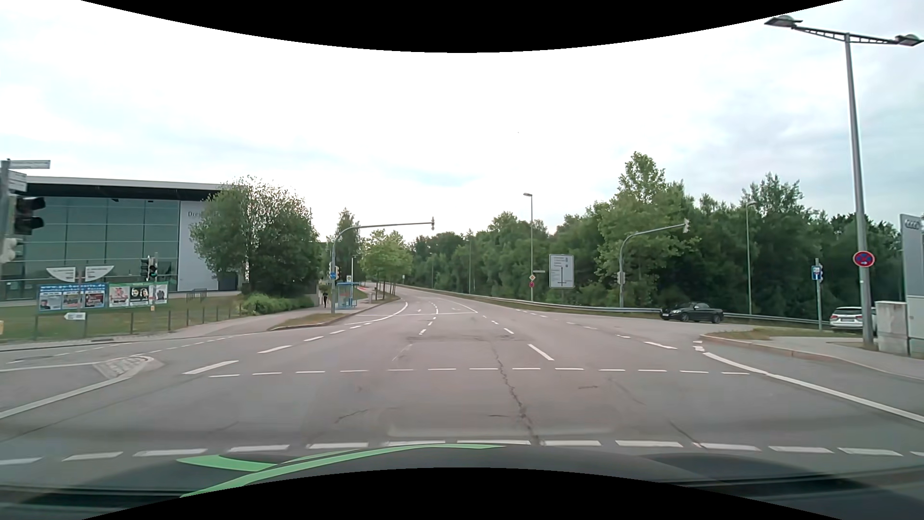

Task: Follow the waypoints while adhering to traffic rules and regulations

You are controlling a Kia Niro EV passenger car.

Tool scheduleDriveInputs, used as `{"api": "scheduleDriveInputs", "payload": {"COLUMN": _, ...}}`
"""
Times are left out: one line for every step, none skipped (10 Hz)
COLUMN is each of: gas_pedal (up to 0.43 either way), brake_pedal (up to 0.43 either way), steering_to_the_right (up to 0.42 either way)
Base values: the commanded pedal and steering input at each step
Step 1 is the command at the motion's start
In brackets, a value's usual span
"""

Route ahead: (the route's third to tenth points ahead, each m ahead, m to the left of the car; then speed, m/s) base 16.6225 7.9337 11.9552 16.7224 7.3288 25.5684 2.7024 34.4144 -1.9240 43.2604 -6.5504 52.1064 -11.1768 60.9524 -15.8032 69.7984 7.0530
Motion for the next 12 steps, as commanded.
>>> {"api": "scheduleDriveInputs", "payload": {"gas_pedal": 0.0, "brake_pedal": 0.22, "steering_to_the_right": -0.016}}
{"api": "scheduleDriveInputs", "payload": {"gas_pedal": 0.0, "brake_pedal": 0.22, "steering_to_the_right": -0.034}}
{"api": "scheduleDriveInputs", "payload": {"gas_pedal": 0.0, "brake_pedal": 0.22, "steering_to_the_right": -0.048}}
{"api": "scheduleDriveInputs", "payload": {"gas_pedal": 0.0, "brake_pedal": 0.22, "steering_to_the_right": -0.074}}
{"api": "scheduleDriveInputs", "payload": {"gas_pedal": 0.0, "brake_pedal": 0.22, "steering_to_the_right": -0.099}}
{"api": "scheduleDriveInputs", "payload": {"gas_pedal": 0.0, "brake_pedal": 0.22, "steering_to_the_right": -0.117}}
{"api": "scheduleDriveInputs", "payload": {"gas_pedal": 0.0, "brake_pedal": 0.22, "steering_to_the_right": -0.136}}
{"api": "scheduleDriveInputs", "payload": {"gas_pedal": 0.0, "brake_pedal": 0.22, "steering_to_the_right": -0.157}}
{"api": "scheduleDriveInputs", "payload": {"gas_pedal": 0.0, "brake_pedal": 0.22, "steering_to_the_right": -0.173}}
{"api": "scheduleDriveInputs", "payload": {"gas_pedal": 0.0, "brake_pedal": 0.22, "steering_to_the_right": -0.198}}
{"api": "scheduleDriveInputs", "payload": {"gas_pedal": 0.0, "brake_pedal": 0.22, "steering_to_the_right": -0.222}}
{"api": "scheduleDriveInputs", "payload": {"gas_pedal": 0.0, "brake_pedal": 0.22, "steering_to_the_right": -0.245}}
